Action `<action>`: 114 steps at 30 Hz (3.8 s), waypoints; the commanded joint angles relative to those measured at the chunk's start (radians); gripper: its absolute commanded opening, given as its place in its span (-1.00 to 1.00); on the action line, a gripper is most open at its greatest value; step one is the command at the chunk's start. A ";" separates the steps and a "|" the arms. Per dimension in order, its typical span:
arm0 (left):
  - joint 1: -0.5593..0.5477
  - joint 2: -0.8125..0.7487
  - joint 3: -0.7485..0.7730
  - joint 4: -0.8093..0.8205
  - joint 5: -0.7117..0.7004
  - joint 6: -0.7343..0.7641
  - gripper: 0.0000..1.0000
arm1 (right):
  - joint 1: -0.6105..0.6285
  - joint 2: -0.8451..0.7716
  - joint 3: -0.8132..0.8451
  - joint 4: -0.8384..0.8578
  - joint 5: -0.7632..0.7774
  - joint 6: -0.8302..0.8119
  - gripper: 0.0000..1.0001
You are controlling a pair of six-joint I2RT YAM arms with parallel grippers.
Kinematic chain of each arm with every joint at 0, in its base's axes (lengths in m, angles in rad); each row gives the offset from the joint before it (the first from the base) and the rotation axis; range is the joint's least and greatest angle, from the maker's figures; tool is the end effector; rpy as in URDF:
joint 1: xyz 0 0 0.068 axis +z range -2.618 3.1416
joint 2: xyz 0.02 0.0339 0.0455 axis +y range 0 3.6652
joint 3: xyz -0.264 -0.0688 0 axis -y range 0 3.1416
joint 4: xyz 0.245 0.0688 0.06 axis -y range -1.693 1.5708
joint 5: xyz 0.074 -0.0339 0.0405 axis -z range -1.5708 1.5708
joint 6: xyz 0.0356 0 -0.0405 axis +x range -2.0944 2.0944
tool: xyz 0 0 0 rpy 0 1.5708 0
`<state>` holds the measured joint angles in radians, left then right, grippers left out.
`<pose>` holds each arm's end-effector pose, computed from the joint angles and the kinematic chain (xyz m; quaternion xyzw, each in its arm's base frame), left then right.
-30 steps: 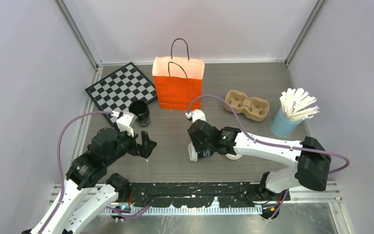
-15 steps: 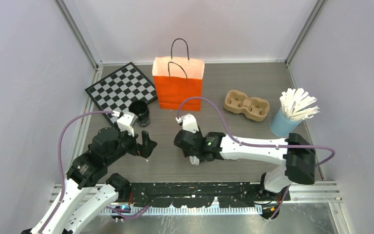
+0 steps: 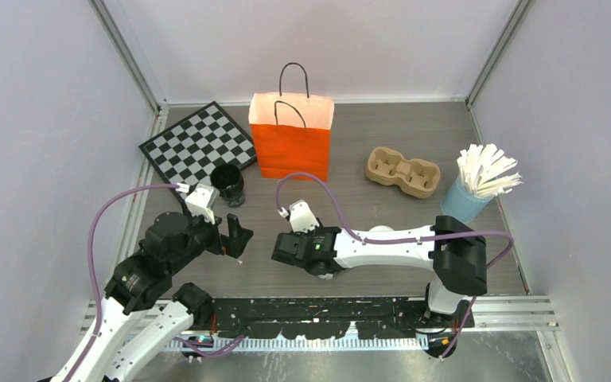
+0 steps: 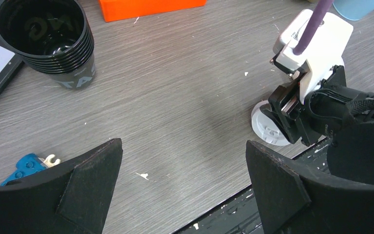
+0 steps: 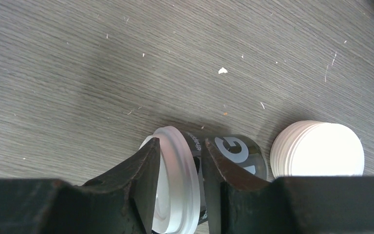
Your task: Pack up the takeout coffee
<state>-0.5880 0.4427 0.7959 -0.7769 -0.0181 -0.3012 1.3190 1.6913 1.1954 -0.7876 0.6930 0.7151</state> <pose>0.0756 -0.0497 0.3226 0.1152 0.8320 -0.2265 0.4931 0.1029 0.3086 0.2145 -0.2304 0.9032 -0.0622 0.3567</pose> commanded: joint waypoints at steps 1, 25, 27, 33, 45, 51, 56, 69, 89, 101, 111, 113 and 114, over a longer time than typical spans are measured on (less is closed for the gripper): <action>-0.001 0.000 -0.001 0.014 -0.016 0.019 1.00 | 0.012 -0.027 0.026 -0.018 0.064 0.031 -0.22; -0.002 0.014 0.000 0.014 -0.015 0.019 0.99 | 0.096 -0.042 0.011 -0.166 0.084 0.097 0.06; -0.003 0.014 -0.001 0.013 -0.015 0.020 1.00 | 0.095 -0.038 0.008 -0.160 0.097 0.093 -0.03; -0.002 0.014 -0.001 0.013 -0.016 0.019 0.99 | 0.094 -0.038 0.009 -0.129 0.106 0.066 -0.26; -0.002 0.010 -0.001 0.012 -0.024 0.018 1.00 | 0.033 -0.121 -0.020 0.016 0.059 -0.018 -0.52; -0.002 0.014 -0.003 0.013 -0.025 0.016 0.99 | -0.113 -0.304 -0.148 0.242 -0.067 -0.067 -0.56; -0.002 0.020 -0.003 0.012 -0.024 0.016 0.99 | -0.363 -0.499 -0.304 0.451 -0.254 -0.058 -0.56; -0.003 0.032 -0.003 0.010 -0.026 0.013 0.99 | -0.868 -0.507 -0.473 0.889 -0.769 0.084 -0.54; -0.001 0.044 -0.002 0.009 -0.032 0.014 0.99 | -1.015 -0.317 -0.525 1.046 -0.881 0.139 -0.35; -0.001 0.094 0.009 -0.002 -0.093 -0.006 0.99 | -1.016 -0.444 -0.483 0.835 -0.805 0.080 0.19; 0.087 0.410 0.207 -0.039 -0.194 -0.068 0.97 | -0.915 -0.641 -0.429 0.564 -0.758 -0.029 0.24; 0.155 0.467 0.250 -0.019 -0.181 -0.073 0.89 | -0.859 -0.687 -0.429 0.528 -0.721 -0.057 0.24; 0.195 0.492 0.267 0.001 -0.177 -0.076 0.82 | -0.828 -0.704 -0.432 0.519 -0.703 -0.069 0.24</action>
<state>-0.4953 0.8730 0.9707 -0.8322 -0.1963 -0.3481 0.4019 1.0649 0.7277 -0.1841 -0.0807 0.7273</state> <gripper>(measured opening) 0.956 0.620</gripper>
